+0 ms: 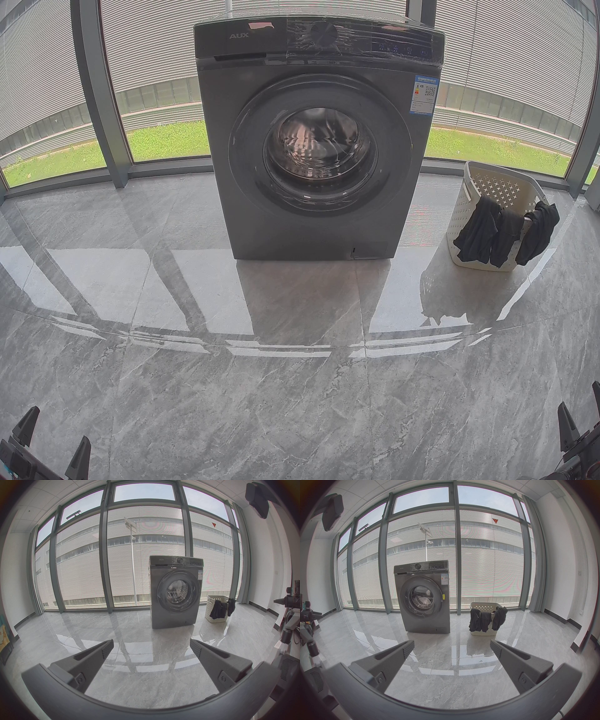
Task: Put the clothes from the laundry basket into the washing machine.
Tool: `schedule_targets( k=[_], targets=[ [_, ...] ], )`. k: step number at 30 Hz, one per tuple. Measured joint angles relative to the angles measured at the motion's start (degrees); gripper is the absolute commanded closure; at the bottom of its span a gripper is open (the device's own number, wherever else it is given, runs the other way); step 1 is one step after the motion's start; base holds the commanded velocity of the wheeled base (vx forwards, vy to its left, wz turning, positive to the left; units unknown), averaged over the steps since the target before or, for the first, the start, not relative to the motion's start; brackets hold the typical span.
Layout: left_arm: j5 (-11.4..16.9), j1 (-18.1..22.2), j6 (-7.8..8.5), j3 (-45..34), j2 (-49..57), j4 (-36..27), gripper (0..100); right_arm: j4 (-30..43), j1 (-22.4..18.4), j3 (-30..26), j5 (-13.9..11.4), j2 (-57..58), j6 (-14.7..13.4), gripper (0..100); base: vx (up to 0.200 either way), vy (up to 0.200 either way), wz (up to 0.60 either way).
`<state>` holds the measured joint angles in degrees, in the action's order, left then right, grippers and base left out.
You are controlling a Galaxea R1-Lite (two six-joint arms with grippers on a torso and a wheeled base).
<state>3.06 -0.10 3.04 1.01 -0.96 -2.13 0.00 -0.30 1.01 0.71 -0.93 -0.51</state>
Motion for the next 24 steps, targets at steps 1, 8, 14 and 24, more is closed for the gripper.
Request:
schedule_targets(
  k=[1,8,14,24],
  targets=[
    [0.00,0.00,-0.15,0.00,0.00,0.00,0,0.00,-0.02,0.00,0.00,0.00,0.02,0,0.200,0.000,0.00],
    [0.02,0.00,-0.83,0.00,0.00,0.02,0,0.00,0.01,0.00,0.00,0.00,0.05,0,0.200,0.000,0.00],
    [-0.11,0.00,-1.16,0.00,0.00,0.02,0,0.00,-0.02,0.00,-0.05,0.00,0.09,0,0.200,0.000,0.00],
    [-0.09,0.00,-1.15,0.00,0.00,0.02,0,0.00,0.09,0.00,-0.11,0.00,0.16,0,0.200,0.000,0.00]
  ],
)
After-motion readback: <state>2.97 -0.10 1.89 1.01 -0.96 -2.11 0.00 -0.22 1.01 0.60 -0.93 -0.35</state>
